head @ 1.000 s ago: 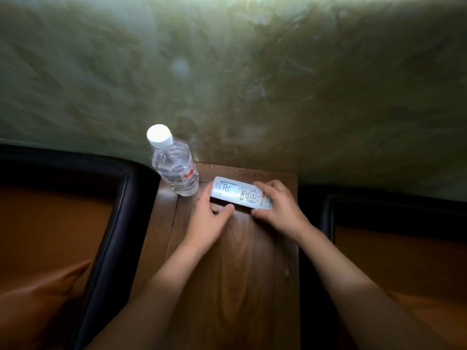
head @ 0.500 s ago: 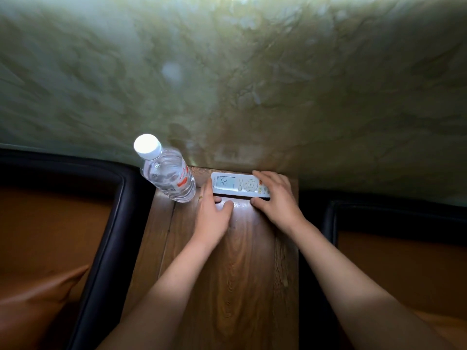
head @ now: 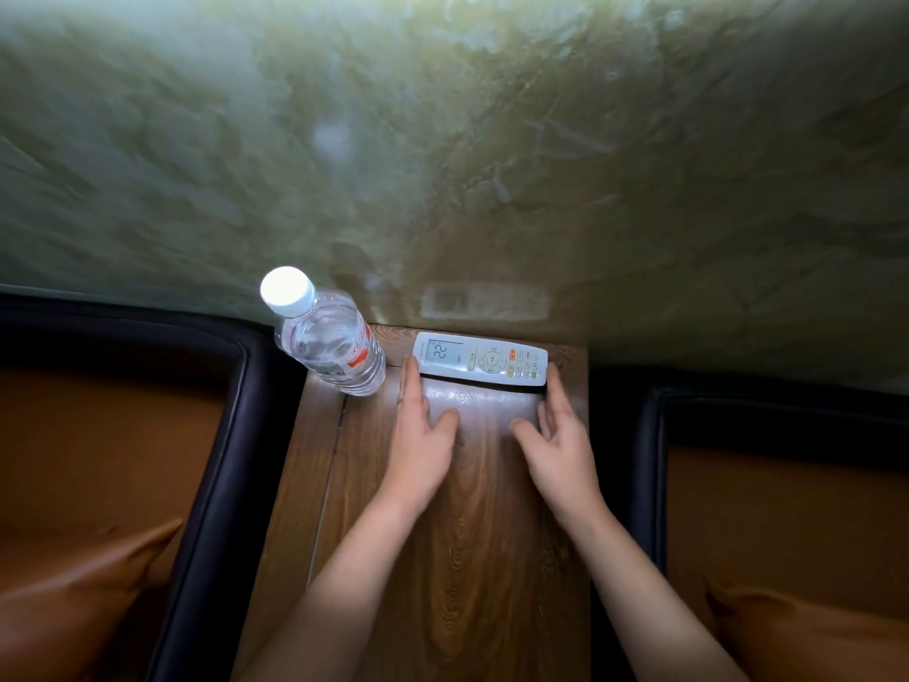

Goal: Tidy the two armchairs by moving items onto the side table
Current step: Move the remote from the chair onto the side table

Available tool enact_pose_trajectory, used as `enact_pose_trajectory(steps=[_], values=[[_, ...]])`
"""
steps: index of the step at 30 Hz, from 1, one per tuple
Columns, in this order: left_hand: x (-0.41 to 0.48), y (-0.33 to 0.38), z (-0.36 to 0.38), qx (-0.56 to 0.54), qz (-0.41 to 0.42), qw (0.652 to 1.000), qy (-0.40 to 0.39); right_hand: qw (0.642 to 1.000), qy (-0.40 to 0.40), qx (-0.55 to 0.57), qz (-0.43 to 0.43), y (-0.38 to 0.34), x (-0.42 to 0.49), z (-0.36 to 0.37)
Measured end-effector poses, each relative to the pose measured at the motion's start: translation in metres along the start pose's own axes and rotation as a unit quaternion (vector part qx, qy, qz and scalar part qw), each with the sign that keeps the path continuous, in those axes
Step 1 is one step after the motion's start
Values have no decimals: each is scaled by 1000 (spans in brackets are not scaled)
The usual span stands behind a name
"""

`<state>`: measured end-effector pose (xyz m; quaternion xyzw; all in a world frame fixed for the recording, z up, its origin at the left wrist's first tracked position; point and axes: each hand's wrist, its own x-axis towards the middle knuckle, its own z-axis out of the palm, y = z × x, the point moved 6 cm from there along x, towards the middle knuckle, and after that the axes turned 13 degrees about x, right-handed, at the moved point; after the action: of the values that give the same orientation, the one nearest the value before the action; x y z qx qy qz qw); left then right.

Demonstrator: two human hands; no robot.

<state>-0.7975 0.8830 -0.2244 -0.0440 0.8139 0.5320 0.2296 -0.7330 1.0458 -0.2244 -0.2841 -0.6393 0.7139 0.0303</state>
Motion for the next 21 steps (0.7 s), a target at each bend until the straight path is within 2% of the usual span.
enact_pose_trajectory(steps=[6,12,15,19,21], values=[[7,0,-2,34,11,999,-1,1000,11,12,16,2,11,1],[5,4,-4,44,5,999,0,1000,-12,4,11,-2,10,0],[-9,1,-8,87,5,996,9,1000,-14,3,9,-3,-1,-2],[-66,-18,-19,177,-9,984,-9,992,-7,-128,11,-1,-49,-4],[-101,-30,-30,196,-15,980,-34,980,-32,-193,25,1,-79,4]])
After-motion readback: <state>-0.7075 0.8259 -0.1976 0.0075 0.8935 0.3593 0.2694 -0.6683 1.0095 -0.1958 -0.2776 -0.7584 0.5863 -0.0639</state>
